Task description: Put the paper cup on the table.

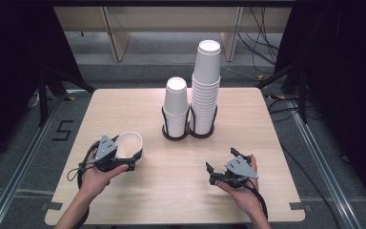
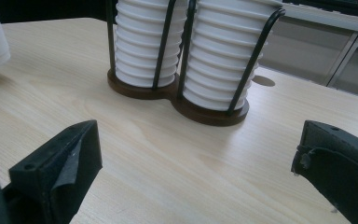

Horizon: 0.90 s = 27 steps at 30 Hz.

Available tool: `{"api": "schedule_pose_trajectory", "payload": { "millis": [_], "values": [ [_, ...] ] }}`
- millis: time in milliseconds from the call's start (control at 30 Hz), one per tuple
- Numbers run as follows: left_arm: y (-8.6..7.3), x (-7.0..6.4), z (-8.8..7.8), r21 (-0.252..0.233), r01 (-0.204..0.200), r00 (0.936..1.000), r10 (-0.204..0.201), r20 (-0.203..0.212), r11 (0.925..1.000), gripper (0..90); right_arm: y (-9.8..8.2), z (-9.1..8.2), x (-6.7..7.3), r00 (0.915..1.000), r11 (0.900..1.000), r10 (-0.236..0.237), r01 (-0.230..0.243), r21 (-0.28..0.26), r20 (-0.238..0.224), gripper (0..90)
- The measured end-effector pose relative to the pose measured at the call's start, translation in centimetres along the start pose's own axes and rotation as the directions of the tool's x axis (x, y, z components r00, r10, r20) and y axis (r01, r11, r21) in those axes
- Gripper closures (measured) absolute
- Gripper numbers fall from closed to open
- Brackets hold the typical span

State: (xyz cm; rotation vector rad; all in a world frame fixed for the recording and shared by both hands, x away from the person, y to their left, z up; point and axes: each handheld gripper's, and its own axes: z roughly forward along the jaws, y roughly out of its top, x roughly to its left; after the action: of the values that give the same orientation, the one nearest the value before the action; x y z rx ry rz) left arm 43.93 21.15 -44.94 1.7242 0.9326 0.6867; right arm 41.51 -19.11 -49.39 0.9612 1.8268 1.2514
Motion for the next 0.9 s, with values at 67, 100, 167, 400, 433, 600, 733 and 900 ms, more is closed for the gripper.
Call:
{"api": "schedule_pose_trajectory", "payload": {
  "millis": [67, 100, 167, 400, 433, 600, 733, 900],
  "values": [
    [-0.2, 0.5, -0.4, 0.005, 0.012, 0.9997, -0.012, -0.023, 0.9999, 5.7, 0.0, 0.1, 0.3, 0.9994, 1.000, 0.028, -0.027, 0.003, -0.022, 1.1],
    [-0.3, 0.8, -0.6, 0.013, 0.010, 0.9994, -0.009, -0.034, 0.9999, 5.8, 0.0, 0.1, 0.2, 0.9993, 1.000, 0.020, -0.020, 0.004, -0.030, 1.1],
    [-0.4, 1.2, -0.9, 0.016, 0.012, 0.9986, -0.012, -0.051, 0.9998, 5.7, -0.1, 0.0, 0.2, 0.9997, 1.000, 0.023, -0.023, 0.007, -0.009, 1.1],
    [-0.6, 2.9, -1.7, 0.029, 0.058, 0.9947, -0.055, -0.087, 0.9979, 5.6, -0.1, 0.0, 0.3, 0.9995, 0.999, 0.028, -0.028, 0.017, -0.012, 1.1],
    [-0.7, 3.1, -1.7, 0.027, 0.060, 0.9944, -0.058, -0.089, 0.9978, 5.5, -0.1, 0.0, 0.3, 0.9996, 1.000, 0.026, -0.026, 0.016, -0.010, 1.1],
    [-1.0, 4.1, -2.1, 0.034, 0.084, 0.9869, -0.079, -0.141, 0.9958, 5.4, 0.0, 0.1, 0.0, 1.0000, 1.000, 0.006, -0.006, -0.003, 0.002, 1.1],
    [-1.5, 4.9, -2.3, 0.053, 0.095, 0.9812, -0.084, -0.174, 0.9941, 5.3, -0.1, 0.1, 0.1, 1.0000, 1.000, 0.010, -0.010, -0.005, 0.001, 1.2],
    [-2.3, 5.6, -2.5, 0.067, 0.115, 0.9738, -0.099, -0.205, 0.9912, 5.0, -0.1, 0.1, 0.1, 0.9999, 1.000, 0.011, -0.011, -0.004, 0.001, 1.2]
  ]
}}
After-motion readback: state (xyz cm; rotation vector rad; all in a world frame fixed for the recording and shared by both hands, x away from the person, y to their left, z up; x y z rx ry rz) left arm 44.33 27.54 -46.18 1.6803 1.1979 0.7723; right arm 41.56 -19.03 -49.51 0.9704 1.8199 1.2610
